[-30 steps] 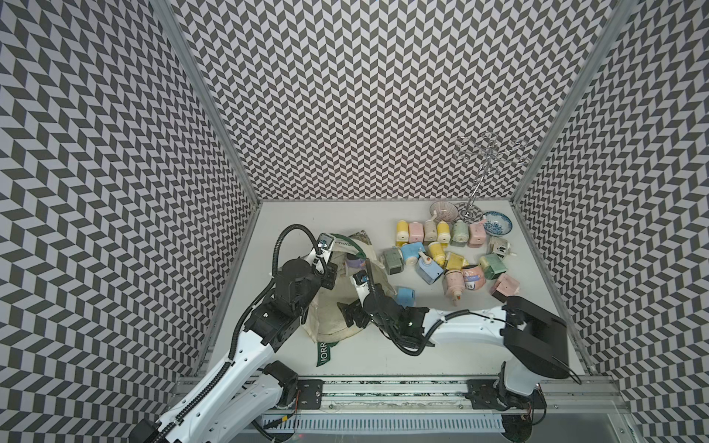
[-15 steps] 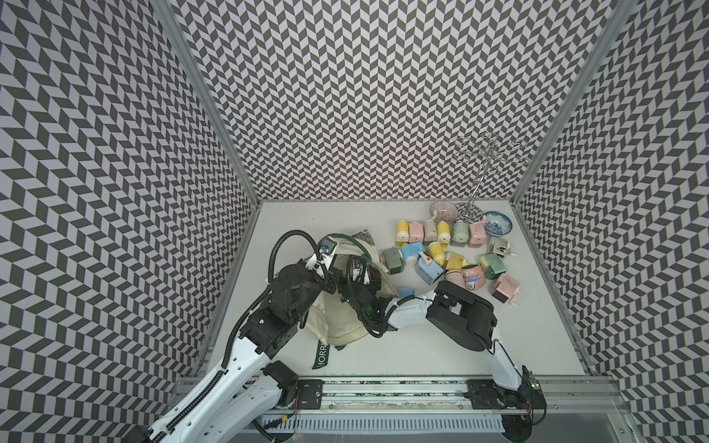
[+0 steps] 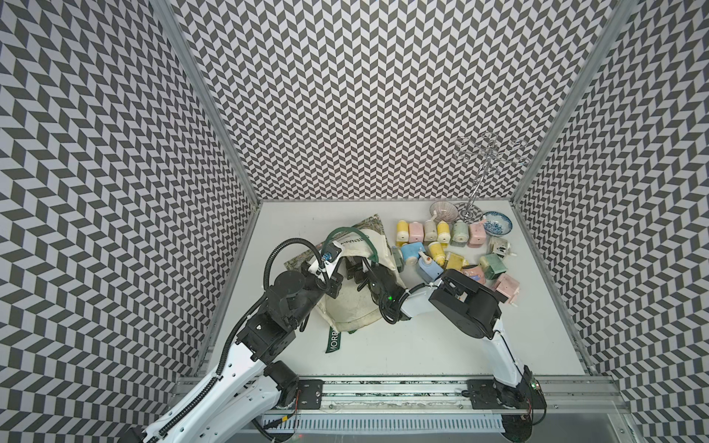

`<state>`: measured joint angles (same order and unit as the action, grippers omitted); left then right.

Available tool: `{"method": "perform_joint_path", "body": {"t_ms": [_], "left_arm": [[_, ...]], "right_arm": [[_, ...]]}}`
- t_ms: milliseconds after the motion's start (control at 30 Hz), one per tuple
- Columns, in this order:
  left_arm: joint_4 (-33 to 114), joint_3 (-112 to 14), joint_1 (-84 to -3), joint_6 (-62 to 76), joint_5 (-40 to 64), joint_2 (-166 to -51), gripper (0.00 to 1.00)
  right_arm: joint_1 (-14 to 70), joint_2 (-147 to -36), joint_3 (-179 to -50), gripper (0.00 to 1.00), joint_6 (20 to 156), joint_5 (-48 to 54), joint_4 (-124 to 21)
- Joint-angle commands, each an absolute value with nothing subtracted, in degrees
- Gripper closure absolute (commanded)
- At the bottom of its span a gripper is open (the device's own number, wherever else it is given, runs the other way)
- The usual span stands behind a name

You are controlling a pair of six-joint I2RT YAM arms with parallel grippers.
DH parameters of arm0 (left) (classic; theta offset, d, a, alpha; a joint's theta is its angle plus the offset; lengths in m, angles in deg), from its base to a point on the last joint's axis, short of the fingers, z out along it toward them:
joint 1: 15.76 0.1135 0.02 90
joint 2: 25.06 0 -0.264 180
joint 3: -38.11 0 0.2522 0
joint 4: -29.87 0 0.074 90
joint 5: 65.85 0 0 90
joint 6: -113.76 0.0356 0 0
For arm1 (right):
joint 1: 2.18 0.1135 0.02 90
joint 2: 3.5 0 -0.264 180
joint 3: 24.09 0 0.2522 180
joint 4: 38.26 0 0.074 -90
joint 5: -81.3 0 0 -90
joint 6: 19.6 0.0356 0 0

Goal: Take out the pencil sharpeners from the tote bags
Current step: Pick up the pencil sharpener from the canvas bag.

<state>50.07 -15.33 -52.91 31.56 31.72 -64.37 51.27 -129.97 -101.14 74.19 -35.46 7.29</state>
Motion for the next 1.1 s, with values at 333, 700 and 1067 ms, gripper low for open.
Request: {"method": "perform_joint_path", "body": {"t_ms": [333, 700, 1067], "left_arm": [[46.48, -15.98, -53.29, 31.59, 34.15, -64.83, 1.0], [49.5, -16.86, -52.37, 30.11, 42.72, -67.98, 1.0], [51.7, -18.31, -48.55, 27.37, 43.35, -70.87, 1.0]], "right_arm": [[50.81, -123.83, -100.4, 0.29, 76.94, -29.82, 6.45], [53.68, -107.6, -90.9, 0.4, 84.0, -6.85, -8.97], [55.83, -81.62, -78.64, 0.43, 82.63, 0.86, -28.64]]}}
